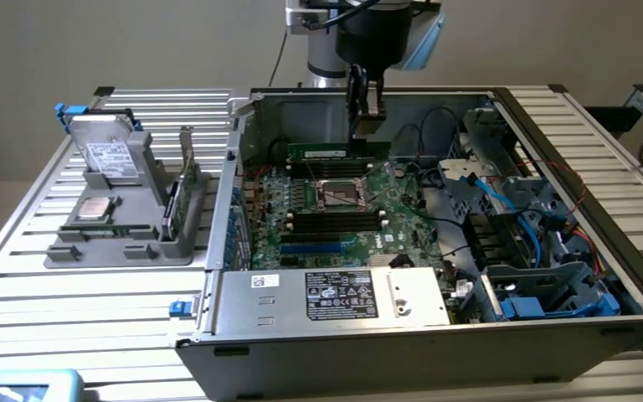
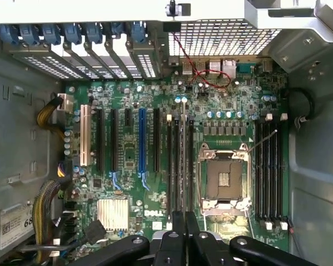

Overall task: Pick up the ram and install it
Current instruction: 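Insert the ram into the slot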

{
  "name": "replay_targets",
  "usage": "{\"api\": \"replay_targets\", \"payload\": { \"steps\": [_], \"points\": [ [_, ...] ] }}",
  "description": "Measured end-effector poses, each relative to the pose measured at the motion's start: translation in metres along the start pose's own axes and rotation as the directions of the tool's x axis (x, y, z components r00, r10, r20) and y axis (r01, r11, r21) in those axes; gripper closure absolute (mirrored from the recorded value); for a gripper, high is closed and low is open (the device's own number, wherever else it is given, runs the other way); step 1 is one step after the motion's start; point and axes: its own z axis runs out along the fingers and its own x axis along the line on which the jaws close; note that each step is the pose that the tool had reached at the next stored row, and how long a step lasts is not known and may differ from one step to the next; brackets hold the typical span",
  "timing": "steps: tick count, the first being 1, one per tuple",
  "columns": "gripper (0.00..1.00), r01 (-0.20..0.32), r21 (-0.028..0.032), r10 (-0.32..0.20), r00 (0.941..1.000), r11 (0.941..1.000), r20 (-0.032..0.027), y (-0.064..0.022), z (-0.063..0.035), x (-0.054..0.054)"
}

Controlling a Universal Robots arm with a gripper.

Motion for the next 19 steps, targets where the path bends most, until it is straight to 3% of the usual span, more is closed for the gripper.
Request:
{"api": "replay_targets", "payload": {
  "steps": [19],
  "points": [
    [0.88,-0.005,-0.0002,0.005,1.0,1.0,-0.0011,-0.0016,0.0343,-0.004]
  ]
}}
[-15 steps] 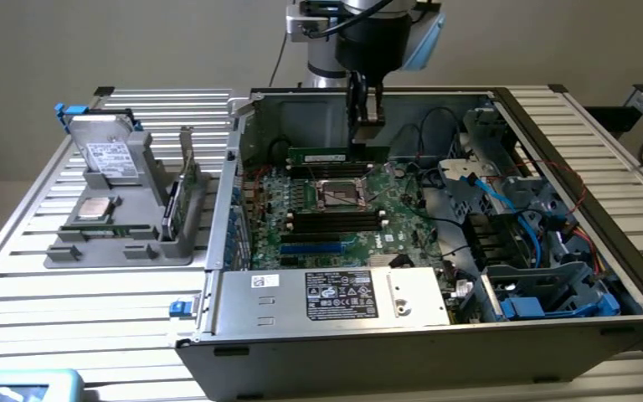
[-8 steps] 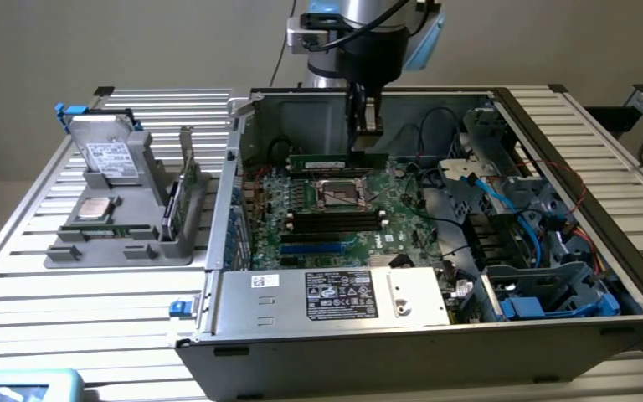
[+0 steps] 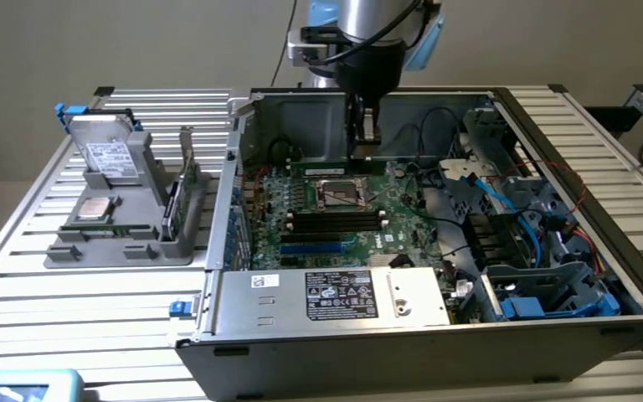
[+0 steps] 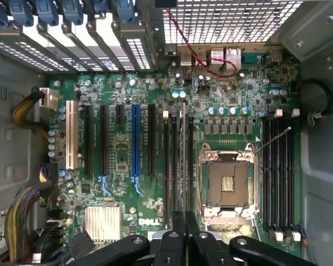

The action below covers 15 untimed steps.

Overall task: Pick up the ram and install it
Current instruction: 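Insert the ram into the slot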

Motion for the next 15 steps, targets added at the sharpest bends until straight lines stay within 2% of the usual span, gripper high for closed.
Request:
{"api": "replay_targets", "payload": {
  "steps": [4,6,11,15],
  "points": [
    [0.88,-0.001,0.0,0.001,1.0,1.0,-0.0026,-0.0005,0.0067,-0.001],
    [0.88,-0.001,0.0002,0.001,1.0,1.0,-0.006,-0.0012,0.0091,-0.002],
    [0.88,-0.003,0.0006,0.003,0.9997,1.0,-0.0243,-0.0035,0.0132,-0.003],
    [0.88,-0.004,0.0006,0.004,0.9997,1.0,-0.0258,-0.0039,0.0199,-0.003]
  ]
}}
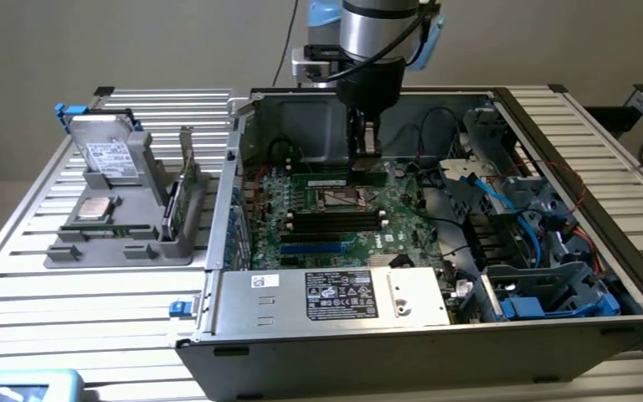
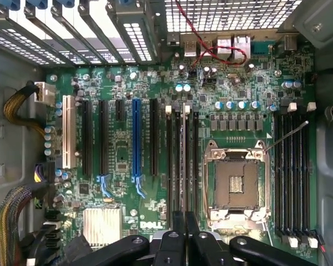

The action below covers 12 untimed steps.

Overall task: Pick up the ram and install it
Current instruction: 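Insert the ram into the slot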

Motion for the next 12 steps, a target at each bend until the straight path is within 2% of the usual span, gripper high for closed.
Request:
{"api": "replay_targets", "payload": {
  "steps": [7,9,12],
  "points": [
    [0.88,0.0,0.0001,0.0,1.0,1.0,-0.0022,-0.0003,0.0106,-0.001],
    [0.88,0.0,0.0001,0.0,1.0,1.0,-0.0047,-0.0003,0.014,-0.001],
    [0.88,0.0,0.0003,0.0,0.9999,1.0,-0.0118,-0.0004,0.0175,-0.001]
  ]
}}
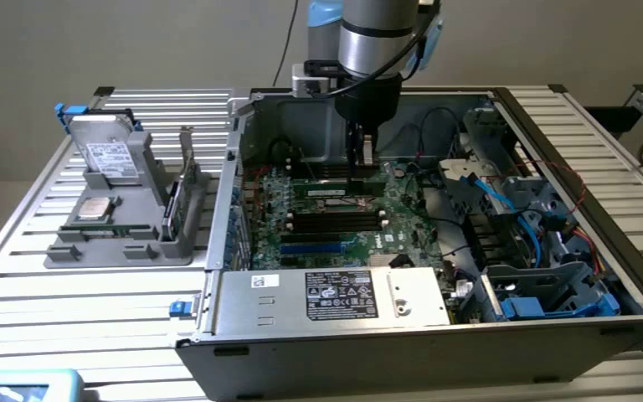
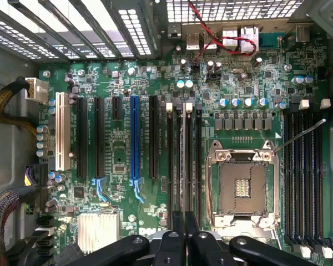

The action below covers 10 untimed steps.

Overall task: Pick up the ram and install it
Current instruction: 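Insert the ram into the slot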

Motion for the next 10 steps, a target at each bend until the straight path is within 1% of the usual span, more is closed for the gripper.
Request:
{"api": "replay_targets", "payload": {
  "steps": [5,10],
  "points": [
    [0.88,0.0,0.0001,0.0,0.9999,1.0,-0.0104,-0.0003,0.0053,0.0001],
    [0.88,0.0,-0.0003,0.0,0.9999,1.0,-0.0123,-0.0004,0.0087,0.0011]
  ]
}}
